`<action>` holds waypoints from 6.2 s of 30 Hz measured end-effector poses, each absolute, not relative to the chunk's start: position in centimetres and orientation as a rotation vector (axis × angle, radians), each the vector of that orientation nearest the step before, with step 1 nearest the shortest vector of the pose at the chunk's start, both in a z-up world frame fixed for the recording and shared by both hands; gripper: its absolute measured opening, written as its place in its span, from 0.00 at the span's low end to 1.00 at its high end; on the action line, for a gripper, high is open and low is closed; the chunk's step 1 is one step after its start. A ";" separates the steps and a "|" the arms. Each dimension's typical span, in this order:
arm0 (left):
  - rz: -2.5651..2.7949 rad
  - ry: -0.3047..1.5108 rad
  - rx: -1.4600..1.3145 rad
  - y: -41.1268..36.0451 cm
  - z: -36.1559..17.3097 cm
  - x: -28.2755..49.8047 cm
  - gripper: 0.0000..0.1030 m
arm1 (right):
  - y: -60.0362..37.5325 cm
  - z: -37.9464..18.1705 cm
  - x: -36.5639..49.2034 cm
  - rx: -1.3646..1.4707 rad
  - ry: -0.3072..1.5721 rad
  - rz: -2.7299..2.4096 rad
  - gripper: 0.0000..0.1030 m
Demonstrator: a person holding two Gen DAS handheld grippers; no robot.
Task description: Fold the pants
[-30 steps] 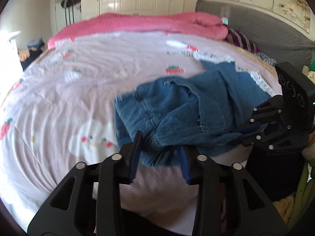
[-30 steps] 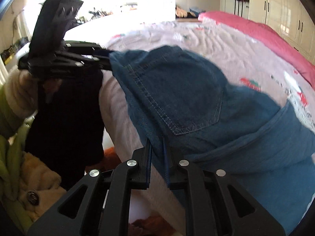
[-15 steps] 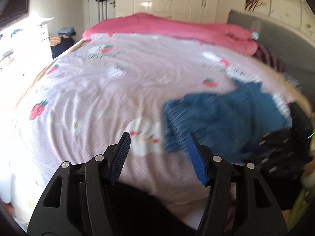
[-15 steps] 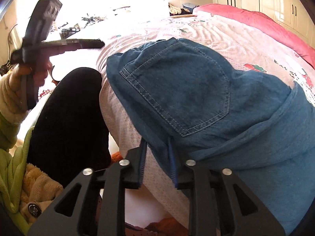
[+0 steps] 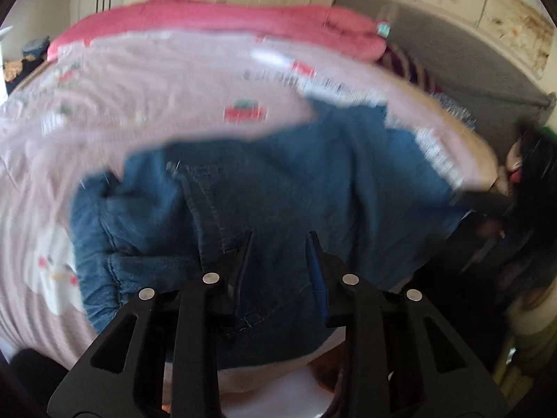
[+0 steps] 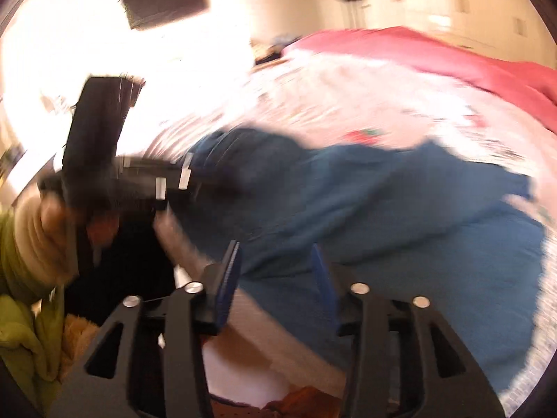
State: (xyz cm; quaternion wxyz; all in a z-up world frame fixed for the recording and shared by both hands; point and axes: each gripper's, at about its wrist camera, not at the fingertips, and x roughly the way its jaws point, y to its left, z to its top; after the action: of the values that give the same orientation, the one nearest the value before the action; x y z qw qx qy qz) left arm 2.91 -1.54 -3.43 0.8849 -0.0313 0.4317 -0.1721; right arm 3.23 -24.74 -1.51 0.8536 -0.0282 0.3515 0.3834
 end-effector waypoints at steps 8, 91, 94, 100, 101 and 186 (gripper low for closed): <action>-0.349 0.859 -0.086 -1.0 -2.8 2.1 0.27 | -29.0 -0.5 7.3 0.078 0.743 0.648 0.62; -0.599 0.817 0.154 -13.9 -3.8 4.6 0.03 | -46.4 -4.2 6.2 0.297 0.927 0.423 0.36; -0.582 0.821 0.186 -14.4 -4.1 4.8 0.03 | -47.0 -4.2 6.1 0.293 0.942 0.421 0.07; -0.597 0.811 0.224 -13.7 -3.0 4.4 0.00 | -49.4 -3.4 4.9 0.305 0.920 0.448 0.07; -0.617 0.808 0.233 -13.6 -2.7 4.0 0.00 | -49.6 -3.7 4.7 0.313 0.928 0.455 0.07; -0.133 0.832 -0.313 10.7 -0.5 1.6 0.55 | -21.9 -0.3 6.4 -0.161 0.762 0.831 0.65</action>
State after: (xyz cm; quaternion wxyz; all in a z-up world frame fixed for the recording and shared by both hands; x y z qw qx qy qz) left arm 1.64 10.74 -0.54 0.9006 -0.1514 0.4022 -0.0644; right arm 6.38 -21.86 -0.29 0.8422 -0.0764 0.3607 0.3933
